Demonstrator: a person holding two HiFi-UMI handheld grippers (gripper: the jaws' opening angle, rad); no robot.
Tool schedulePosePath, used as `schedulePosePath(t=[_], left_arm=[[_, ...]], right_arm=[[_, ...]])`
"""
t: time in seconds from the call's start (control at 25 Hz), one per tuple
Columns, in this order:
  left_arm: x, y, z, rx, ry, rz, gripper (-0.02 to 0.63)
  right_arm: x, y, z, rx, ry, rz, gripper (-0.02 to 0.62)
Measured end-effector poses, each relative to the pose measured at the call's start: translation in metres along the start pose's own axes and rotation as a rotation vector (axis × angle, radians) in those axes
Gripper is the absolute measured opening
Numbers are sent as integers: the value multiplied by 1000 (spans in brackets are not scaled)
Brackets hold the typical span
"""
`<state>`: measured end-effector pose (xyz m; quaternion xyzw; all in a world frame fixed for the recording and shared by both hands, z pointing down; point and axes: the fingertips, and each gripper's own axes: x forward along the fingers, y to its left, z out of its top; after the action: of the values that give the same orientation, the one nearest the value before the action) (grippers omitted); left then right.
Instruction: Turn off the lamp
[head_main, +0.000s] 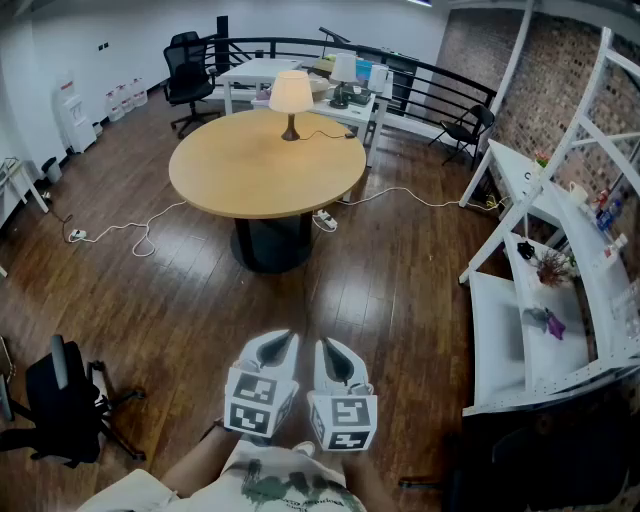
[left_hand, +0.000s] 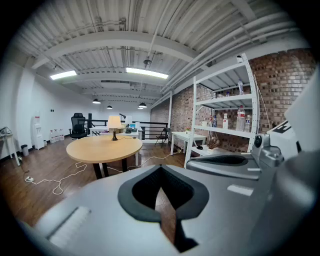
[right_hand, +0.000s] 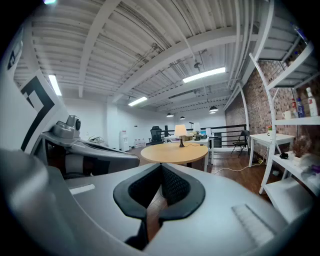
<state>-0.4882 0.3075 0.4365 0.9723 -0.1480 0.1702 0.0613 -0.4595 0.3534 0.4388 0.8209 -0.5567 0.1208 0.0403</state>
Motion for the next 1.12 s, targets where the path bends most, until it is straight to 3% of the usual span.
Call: schedulePosePath(t=[0.32,0.6,1.12], left_arm=[[27,-14,13,-11,-7,-4,-3],[69,0,14,-26,12,-34,-2],[187,106,72,-56,18,-93,-3]], right_arm=[[2,-34,4,6,-12,-11,2],[42,-48,7,-19,-3,-19,2],[191,-78,55,-23,35,-85,2]])
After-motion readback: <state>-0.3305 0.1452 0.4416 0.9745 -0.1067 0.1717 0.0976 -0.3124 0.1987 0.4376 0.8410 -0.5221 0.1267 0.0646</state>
